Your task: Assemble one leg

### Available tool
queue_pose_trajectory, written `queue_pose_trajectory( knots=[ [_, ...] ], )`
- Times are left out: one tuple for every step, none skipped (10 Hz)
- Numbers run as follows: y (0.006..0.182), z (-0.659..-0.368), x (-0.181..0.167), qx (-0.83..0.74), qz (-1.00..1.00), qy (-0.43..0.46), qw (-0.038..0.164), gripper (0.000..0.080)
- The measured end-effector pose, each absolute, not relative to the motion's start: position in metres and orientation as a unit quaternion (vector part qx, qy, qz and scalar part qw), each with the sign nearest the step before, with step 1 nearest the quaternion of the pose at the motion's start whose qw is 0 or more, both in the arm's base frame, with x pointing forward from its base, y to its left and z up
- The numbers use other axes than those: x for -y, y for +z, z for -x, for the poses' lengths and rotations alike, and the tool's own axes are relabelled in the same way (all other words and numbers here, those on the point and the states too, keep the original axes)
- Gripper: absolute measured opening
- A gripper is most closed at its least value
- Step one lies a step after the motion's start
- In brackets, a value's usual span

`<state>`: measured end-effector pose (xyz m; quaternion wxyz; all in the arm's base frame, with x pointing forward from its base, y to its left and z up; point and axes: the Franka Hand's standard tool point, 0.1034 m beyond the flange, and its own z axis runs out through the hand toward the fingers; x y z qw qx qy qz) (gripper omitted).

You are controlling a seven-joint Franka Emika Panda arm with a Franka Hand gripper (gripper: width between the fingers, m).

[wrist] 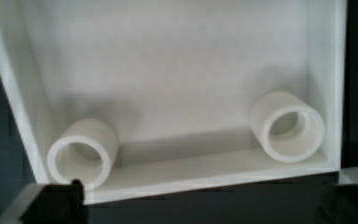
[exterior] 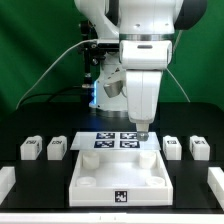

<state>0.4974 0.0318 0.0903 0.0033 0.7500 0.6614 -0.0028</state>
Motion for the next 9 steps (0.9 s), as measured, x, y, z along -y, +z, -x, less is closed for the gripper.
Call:
queue_pose_trajectory(
  knots=[
    [0.084,-0.490,-0.031,-0.672,-0.740,0.003,0.009,0.0650],
    [0.068,-0.467,-0.024,-0.678,-0.735,0.000,0.007,0.0650],
    [0.052,-0.448,-0.011,-0.675,-0.738,-0.002,0.003,0.0650],
    [0.034,-0.440,0.004,-0.672,-0.740,-0.007,-0.005,0.0650],
    [0.022,-0.437,0.012,-0.668,-0.744,-0.011,-0.012,0.0650],
    [0.014,-0.433,0.017,-0.665,-0.747,-0.016,-0.018,0.0650],
    [0.014,-0.435,0.013,-0.656,-0.754,-0.010,-0.014,0.0650],
    [0.015,-0.436,0.010,-0.654,-0.757,-0.004,-0.011,0.0650],
    [0.014,-0.436,0.012,-0.652,-0.758,-0.006,-0.012,0.0600]
  ],
)
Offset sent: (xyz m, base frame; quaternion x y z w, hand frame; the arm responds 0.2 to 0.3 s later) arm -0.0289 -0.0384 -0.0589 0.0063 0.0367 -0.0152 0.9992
